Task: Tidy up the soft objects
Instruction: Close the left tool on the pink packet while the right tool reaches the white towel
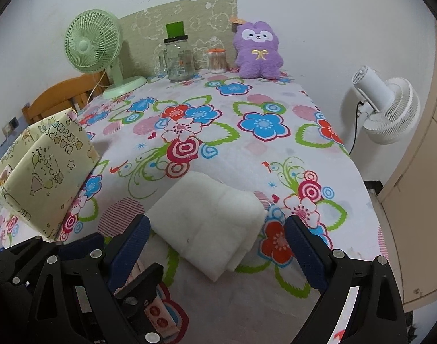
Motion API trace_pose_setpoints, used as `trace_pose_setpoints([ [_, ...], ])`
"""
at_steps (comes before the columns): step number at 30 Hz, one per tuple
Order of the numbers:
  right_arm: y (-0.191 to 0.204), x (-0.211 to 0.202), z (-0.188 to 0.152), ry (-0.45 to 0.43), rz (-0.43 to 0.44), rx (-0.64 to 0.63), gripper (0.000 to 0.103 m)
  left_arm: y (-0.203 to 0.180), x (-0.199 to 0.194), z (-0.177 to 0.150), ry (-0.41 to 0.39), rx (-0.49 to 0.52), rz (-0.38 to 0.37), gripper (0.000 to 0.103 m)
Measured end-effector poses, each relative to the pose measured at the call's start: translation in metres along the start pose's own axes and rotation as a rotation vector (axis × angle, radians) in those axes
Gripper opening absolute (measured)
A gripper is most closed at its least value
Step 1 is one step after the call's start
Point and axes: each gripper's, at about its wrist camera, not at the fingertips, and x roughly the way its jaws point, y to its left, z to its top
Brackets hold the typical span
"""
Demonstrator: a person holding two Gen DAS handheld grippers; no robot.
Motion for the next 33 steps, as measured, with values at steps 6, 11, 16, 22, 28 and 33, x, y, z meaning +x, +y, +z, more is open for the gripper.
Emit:
trace_pose_setpoints([
  [6,-0.003,-0.013,-0.006,-0.023,-0.002,-0.002,0.096,-0.007,-0.011,-0.008,-0.014,-0.011,0.013,0.085],
  [11,-0.006,-0.018,-0.012,-0.032,0.004,-0.008,0.096,-0.013,-0.009,-0.013,0.007,-0.028,0.011,0.085],
  [16,-0.012,-0.018,-0.015,-0.030,0.006,-0.004,0.096,-0.020,0.001,-0.013,0.039,-0.045,0.016,0.081],
  [22,-0.019,-0.015,-0.014,-0.022,0.003,0.016,0.096,-0.023,0.003,-0.009,0.011,-0.028,0.031,0.059],
  [28,-0.013,-0.010,-0.012,-0.015,0.013,0.007,0.096,-0.018,0.002,-0.006,0.005,-0.010,-0.002,0.040],
  [33,-0.005,-0.004,-0.008,-0.014,0.018,0.006,0.096,-0.004,0.003,-0.002,0.001,-0.016,0.031,0.040],
])
